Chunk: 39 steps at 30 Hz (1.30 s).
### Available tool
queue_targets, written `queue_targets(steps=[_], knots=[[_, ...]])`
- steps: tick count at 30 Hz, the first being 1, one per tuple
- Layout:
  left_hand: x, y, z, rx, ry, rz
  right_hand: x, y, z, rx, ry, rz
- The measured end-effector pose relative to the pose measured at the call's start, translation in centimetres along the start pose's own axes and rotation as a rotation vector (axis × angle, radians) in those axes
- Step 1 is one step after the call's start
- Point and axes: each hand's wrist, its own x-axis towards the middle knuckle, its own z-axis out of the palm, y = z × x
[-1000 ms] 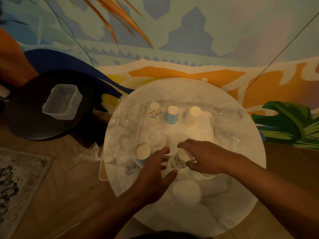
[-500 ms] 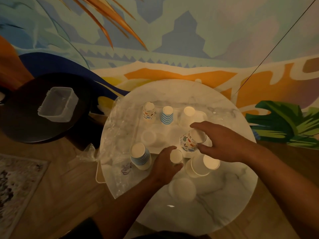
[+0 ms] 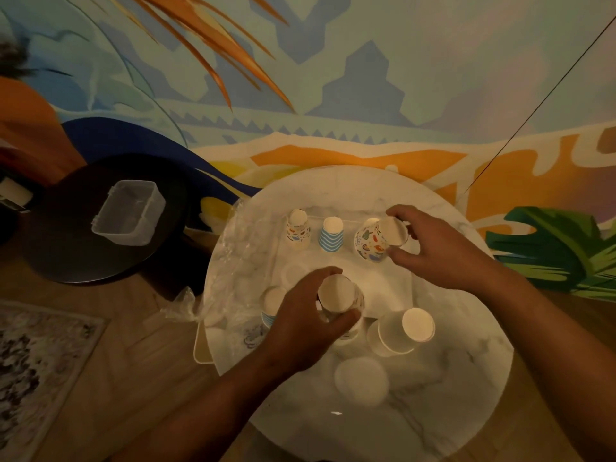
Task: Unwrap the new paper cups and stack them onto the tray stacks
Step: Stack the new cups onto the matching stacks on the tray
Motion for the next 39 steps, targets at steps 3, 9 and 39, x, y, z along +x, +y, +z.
queue_targets(steps=[3, 9, 39], knots=[[1.6, 1.3, -3.0, -0.053, 0.055, -0.001, 2.4, -0.7, 0.3, 0.011, 0.024, -0.031], [7.1, 0.5, -8.7, -0.054, 0.198, 0.007, 9.1, -2.3, 3.5, 0.075, 0.057, -0.047], [20.7, -11.4, -6.7, 0.035, 0.088, -0.067, 19.1, 1.3, 15.5, -0.36, -0.24, 0.036]])
